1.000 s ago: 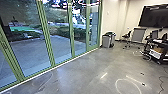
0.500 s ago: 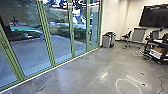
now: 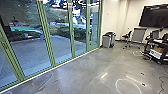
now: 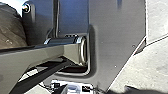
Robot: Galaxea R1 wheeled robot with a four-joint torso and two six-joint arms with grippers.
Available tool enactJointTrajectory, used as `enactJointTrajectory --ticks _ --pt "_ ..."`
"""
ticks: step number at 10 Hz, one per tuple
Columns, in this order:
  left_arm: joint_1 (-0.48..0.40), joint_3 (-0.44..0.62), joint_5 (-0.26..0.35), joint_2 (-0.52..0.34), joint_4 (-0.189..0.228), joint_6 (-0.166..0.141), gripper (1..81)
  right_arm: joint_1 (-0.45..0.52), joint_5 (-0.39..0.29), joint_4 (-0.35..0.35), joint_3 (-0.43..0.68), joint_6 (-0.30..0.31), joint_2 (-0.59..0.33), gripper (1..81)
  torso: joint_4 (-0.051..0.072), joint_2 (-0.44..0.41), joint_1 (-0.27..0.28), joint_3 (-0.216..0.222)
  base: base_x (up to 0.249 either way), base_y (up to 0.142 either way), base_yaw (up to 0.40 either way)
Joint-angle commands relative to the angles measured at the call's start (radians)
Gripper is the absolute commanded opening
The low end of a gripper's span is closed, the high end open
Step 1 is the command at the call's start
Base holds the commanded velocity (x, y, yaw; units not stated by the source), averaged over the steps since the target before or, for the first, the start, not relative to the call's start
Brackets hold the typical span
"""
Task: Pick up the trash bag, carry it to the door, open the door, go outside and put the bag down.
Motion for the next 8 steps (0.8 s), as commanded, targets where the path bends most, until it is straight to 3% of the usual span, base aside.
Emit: enactJointTrajectory --ticks 1,8 --pt "-0.053 -0.002 0.082 -0.001 -0.002 0.008 1.0 0.048 -0.055 -0.003 0.002 -0.004 0.004 81.1 0.0 0.0 0.0 0.0 0.066 0.0 0.0" --pt "-0.055 -0.002 0.08 -0.001 -0.001 0.008 1.0 0.045 -0.055 -0.004 0.0 -0.004 0.004 81.1 0.0 0.0 -0.002 0.0 0.091 0.0 0.0"
